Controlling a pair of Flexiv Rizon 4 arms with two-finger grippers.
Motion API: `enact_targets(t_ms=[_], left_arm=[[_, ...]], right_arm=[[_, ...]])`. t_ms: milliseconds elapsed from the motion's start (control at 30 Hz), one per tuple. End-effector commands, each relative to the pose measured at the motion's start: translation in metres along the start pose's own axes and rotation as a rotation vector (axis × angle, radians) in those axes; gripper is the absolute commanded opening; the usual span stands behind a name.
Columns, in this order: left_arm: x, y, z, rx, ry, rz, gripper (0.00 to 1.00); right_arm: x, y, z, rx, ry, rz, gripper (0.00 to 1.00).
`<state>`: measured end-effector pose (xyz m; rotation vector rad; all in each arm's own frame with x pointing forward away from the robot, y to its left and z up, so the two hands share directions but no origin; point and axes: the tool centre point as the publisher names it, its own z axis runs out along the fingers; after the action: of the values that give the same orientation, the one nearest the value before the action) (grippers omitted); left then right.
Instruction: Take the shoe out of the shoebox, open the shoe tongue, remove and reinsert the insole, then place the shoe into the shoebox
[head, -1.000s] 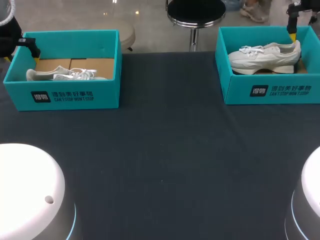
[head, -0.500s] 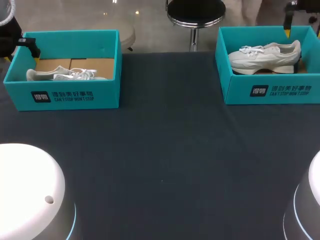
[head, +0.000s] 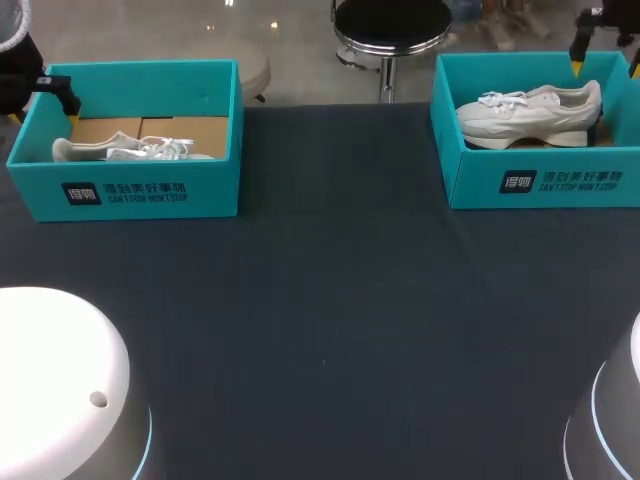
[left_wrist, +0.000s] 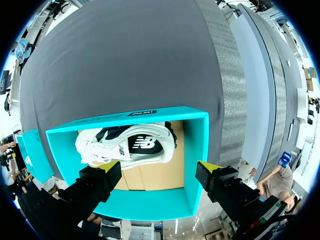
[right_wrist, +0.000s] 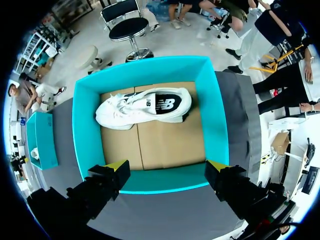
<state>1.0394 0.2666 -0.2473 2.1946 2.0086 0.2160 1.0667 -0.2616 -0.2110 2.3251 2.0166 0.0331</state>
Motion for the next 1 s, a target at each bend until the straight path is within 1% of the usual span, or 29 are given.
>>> enact_targets(t_ms=[33,700,833,900,1000], left_arm=[[0.0,-0.001,0.0,-0.002,0.002,0.001,1.0],[0.0,-0.001,0.0,-0.002,0.002,0.001,1.0],[0.0,-0.001,0.0,-0.002,0.002,0.001,1.0],[0.0,-0.001,0.0,-0.002,0.002,0.001,1.0],[0.0,-0.001,0.0,-0.002,0.002,0.001,1.0]], right_arm=[[0.001,0.003,0.0,0.007,-0.001,0.0,1.0],[0.001,0.003,0.0,0.007,-0.001,0.0,1.0],[-0.005,0.02,0.008,-0.003,-0.009,0.001,1.0],[-0.008,0.029,0.014,-0.002,-0.036,0.004,1.0],[-0.01,0.041,0.02,-0.007,-0.047,0.008,1.0]])
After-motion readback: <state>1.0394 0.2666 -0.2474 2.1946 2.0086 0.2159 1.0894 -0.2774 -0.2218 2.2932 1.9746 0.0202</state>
